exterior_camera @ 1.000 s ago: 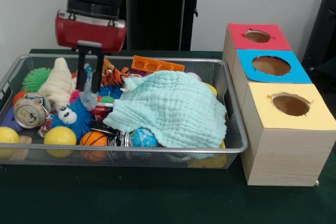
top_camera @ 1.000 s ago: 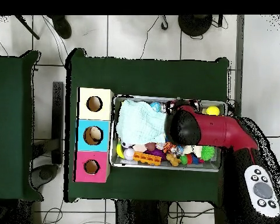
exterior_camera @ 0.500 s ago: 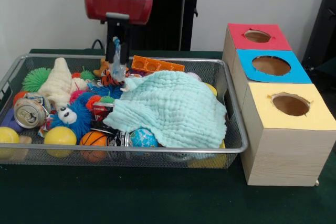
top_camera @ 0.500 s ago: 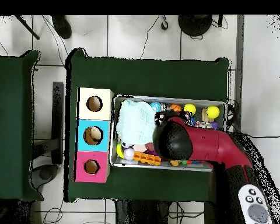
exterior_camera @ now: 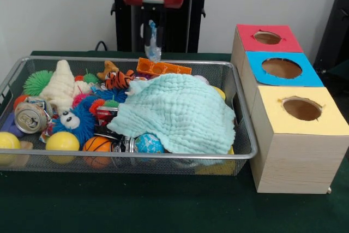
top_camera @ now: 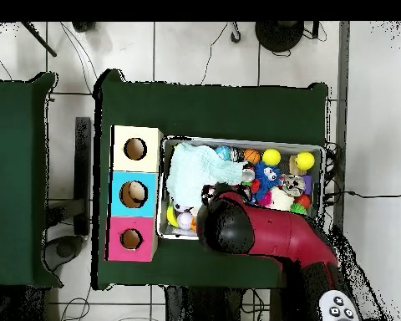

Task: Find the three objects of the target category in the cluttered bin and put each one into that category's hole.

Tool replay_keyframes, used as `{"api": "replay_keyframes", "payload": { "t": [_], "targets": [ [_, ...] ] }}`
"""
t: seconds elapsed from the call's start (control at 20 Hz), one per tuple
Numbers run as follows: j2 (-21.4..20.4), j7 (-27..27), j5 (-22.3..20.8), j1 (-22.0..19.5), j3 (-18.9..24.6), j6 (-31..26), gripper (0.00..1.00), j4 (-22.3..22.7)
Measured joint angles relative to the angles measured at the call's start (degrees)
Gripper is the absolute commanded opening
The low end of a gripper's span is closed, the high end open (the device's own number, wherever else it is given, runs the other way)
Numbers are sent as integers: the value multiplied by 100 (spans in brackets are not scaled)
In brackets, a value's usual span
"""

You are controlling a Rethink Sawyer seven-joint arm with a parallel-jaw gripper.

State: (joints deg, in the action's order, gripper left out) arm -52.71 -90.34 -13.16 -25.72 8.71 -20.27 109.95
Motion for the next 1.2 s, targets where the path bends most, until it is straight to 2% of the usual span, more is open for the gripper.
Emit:
{"api": "replay_keyframes", "payload": {
  "t": [0.3, 0.5, 0.9, 1.2],
  "targets": [
    [0, -126, 310, 372, -183, 137, 0, 483],
    [-2, -429, 619, 842, -394, 270, 0, 766],
    [-61, -1083, 1268, 1780, -740, 269, 0, 949],
    [-190, -1393, 1641, 2192, -876, 152, 0, 898]
  ]
}}
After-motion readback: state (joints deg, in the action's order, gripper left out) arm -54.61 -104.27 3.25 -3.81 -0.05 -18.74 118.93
